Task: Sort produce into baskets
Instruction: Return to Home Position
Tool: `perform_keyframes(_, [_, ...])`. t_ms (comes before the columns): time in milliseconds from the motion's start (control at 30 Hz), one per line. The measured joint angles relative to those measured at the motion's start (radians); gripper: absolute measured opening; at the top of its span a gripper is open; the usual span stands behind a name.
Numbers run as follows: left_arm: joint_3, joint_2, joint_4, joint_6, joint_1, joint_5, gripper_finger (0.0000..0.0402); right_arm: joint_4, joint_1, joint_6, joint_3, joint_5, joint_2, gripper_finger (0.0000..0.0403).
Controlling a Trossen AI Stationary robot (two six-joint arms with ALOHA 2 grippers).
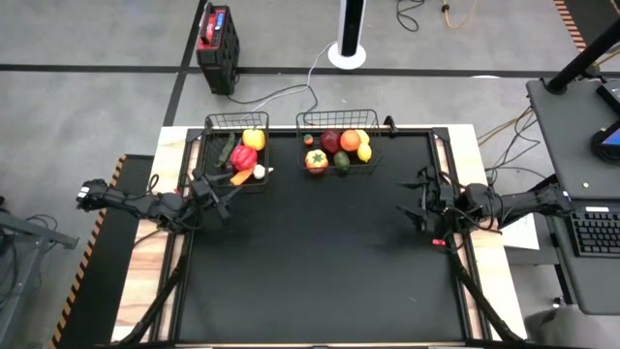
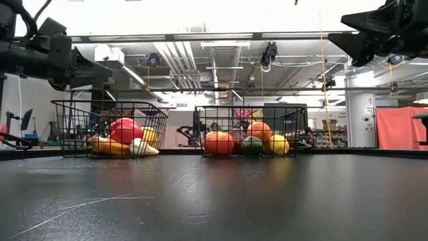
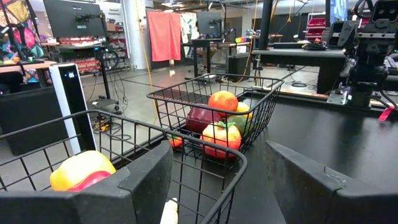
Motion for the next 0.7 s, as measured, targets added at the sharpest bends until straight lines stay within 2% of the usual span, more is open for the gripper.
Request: perform_keyframes(700, [0.000,0.000,0.000,0.000,0.000,0.000,0.0233,0.000,0.000,0.000,0.000,0.000,0.000,0.0319])
